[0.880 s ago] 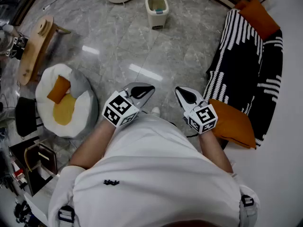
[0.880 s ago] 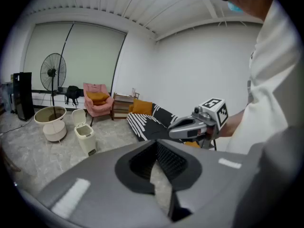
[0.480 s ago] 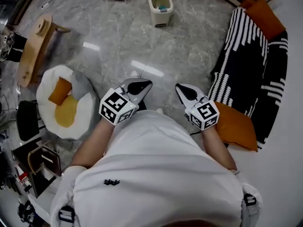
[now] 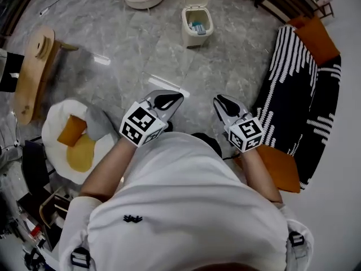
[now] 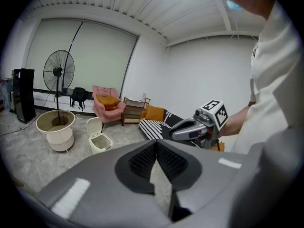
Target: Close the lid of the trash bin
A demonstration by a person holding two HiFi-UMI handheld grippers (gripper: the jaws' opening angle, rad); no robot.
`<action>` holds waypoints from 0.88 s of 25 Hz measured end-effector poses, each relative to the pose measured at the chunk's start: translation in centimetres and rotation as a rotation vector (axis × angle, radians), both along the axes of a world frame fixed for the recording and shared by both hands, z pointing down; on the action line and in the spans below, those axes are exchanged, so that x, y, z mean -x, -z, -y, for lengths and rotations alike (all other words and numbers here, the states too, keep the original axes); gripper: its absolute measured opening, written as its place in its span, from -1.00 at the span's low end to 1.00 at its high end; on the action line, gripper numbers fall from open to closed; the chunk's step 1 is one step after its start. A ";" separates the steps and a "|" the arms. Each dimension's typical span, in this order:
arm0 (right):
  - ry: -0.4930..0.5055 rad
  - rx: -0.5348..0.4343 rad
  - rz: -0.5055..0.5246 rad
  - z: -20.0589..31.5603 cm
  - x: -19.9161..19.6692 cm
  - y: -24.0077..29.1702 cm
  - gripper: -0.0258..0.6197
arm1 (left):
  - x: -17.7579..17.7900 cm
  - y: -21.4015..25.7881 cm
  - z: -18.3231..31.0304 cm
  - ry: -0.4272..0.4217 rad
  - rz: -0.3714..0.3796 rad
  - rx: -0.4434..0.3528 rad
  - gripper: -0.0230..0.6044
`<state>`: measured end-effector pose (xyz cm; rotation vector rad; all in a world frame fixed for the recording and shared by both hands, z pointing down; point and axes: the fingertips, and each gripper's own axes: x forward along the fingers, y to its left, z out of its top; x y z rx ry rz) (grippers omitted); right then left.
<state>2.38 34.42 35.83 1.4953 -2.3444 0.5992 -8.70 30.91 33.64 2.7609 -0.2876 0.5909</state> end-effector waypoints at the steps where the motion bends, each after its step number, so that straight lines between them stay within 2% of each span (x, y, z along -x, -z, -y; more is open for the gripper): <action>1: -0.001 -0.008 -0.006 2.1 0.3 0.1 -0.81 | 0.5 -0.1 1.7 -0.005 0.005 -0.003 -0.74; 5: -0.005 -0.019 -0.014 8.8 1.1 0.7 -0.81 | 2.6 -0.5 7.2 0.011 0.016 0.002 -0.74; 9: 0.000 -0.025 -0.034 14.4 -0.5 0.5 -0.81 | 2.7 -0.9 11.2 0.074 -0.008 0.032 -0.75; 15: -0.016 -0.005 -0.002 24.9 -5.4 -1.8 -0.81 | 1.8 -2.4 17.3 0.174 0.006 0.080 -0.75; 19: -0.056 0.030 0.061 32.7 -10.5 -3.4 -0.81 | -0.5 -2.8 21.9 0.235 0.038 0.098 -0.75; 22: -0.068 0.048 0.073 39.2 -13.6 -4.7 -0.80 | -2.7 -2.1 25.9 0.278 0.034 0.106 -0.75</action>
